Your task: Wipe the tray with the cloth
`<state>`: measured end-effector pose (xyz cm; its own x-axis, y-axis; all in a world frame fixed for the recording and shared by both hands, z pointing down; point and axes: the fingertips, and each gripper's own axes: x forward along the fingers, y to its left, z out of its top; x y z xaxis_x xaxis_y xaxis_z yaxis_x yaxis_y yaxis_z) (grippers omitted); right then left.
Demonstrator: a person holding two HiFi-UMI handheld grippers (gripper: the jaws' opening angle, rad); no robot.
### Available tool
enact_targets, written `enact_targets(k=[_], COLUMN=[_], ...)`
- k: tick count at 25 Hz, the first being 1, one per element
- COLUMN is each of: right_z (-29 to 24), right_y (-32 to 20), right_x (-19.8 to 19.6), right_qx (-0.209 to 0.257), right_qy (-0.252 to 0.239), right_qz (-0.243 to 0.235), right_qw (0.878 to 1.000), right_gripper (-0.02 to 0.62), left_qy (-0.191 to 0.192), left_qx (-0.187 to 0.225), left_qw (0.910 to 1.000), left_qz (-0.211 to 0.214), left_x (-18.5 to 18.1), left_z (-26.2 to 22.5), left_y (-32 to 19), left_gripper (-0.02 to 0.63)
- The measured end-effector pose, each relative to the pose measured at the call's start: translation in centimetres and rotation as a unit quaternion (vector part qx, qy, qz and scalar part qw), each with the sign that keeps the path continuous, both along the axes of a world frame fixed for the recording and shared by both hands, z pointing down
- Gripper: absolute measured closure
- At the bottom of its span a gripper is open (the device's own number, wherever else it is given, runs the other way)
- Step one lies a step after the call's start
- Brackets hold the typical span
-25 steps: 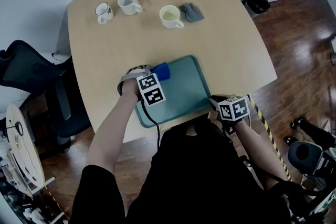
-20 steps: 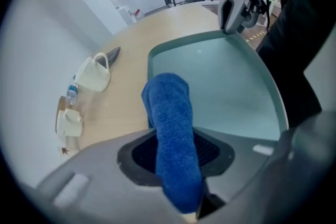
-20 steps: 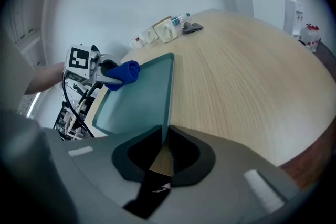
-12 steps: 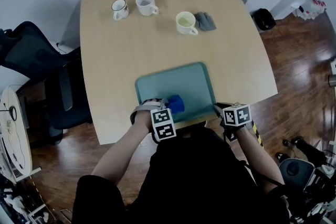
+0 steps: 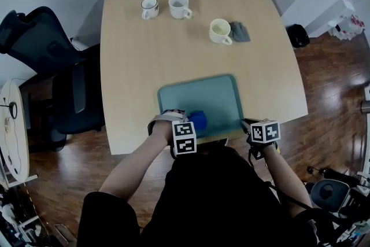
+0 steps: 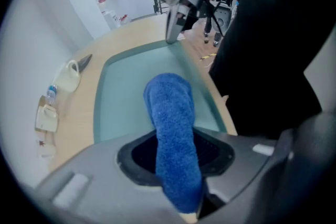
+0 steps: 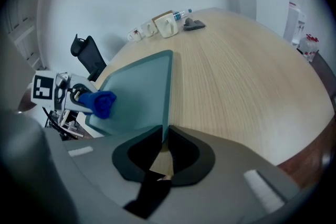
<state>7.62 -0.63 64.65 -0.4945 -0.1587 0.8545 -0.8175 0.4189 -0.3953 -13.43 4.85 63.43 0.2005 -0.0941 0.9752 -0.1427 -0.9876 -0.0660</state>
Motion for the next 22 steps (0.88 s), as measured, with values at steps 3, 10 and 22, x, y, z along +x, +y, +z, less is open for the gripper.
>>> enact_targets(k=[3,10,22], right_z=[-0.1,-0.3,0.0], right_y=[-0.2,-0.7,-0.1], right_x=[-0.1,-0.2,0.4], right_qx=[0.006,0.016,0.005], right_qy=[-0.003,-0.015,-0.028], right_qz=[0.005,0.008,0.014], right_qw=[1.000,1.000,1.000], right_gripper=[0.555,0.554,0.554], left_qy=[-0.034,-0.104,-0.072], left_qx=[0.027,0.056,0.065], left_qw=[0.9988,0.9929,0.9952], left_qz=[-0.024,-0.015,-0.007], left_x=[-3.7,-8.4,-4.5], left_z=[0.1,-0.1,-0.4], left_y=[-5.4,-13.2,-2.7], left_gripper=[0.462,0.451,0.462])
